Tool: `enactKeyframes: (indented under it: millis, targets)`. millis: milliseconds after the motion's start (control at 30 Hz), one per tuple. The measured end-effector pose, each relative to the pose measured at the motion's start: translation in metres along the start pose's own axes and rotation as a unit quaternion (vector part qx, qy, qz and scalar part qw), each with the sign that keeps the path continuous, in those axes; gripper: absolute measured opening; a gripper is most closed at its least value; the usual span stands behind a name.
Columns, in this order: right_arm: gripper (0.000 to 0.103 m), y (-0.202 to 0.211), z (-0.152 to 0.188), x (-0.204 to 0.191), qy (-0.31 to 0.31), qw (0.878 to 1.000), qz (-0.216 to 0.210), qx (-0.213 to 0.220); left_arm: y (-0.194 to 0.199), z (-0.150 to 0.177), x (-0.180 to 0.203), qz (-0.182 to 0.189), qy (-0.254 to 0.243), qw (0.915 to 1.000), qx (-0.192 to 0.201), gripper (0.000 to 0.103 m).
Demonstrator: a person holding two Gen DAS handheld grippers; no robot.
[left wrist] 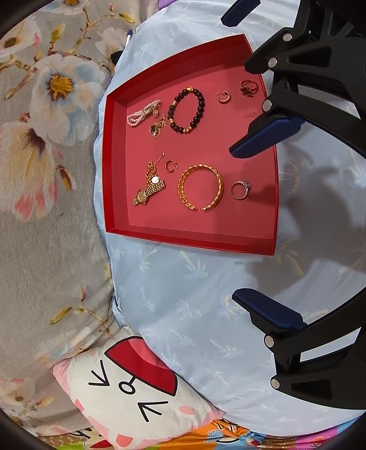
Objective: Organize jewelry
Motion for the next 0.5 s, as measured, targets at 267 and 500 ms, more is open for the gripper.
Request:
enactKeyframes:
  millis: [267, 500]
  targets:
    - [0.085, 0.0002, 0.0014, 0.0005, -0.004, 1.000, 0.000, 0.003, 0.0022, -0.0014, 0.0006, -0.004, -0.001, 1.0000, 0.007, 0.091]
    - [0.085, 0.0030, -0.0001, 0.0021, -0.003, 1.000, 0.002, 0.008, 0.0068, -0.0017, 0.0011, -0.006, 0.002, 0.9998, 0.021, 0.091]
Point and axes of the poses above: each gripper's, at about its wrist camera, not at the fingertips, and y roughly against the way its jaws point, x to its right, z to its underside, the point moved 1 cm from there along -y, roughly the way its jaws point, and after that the axes turned 10 degrees about -z, right-handed, at the moved point
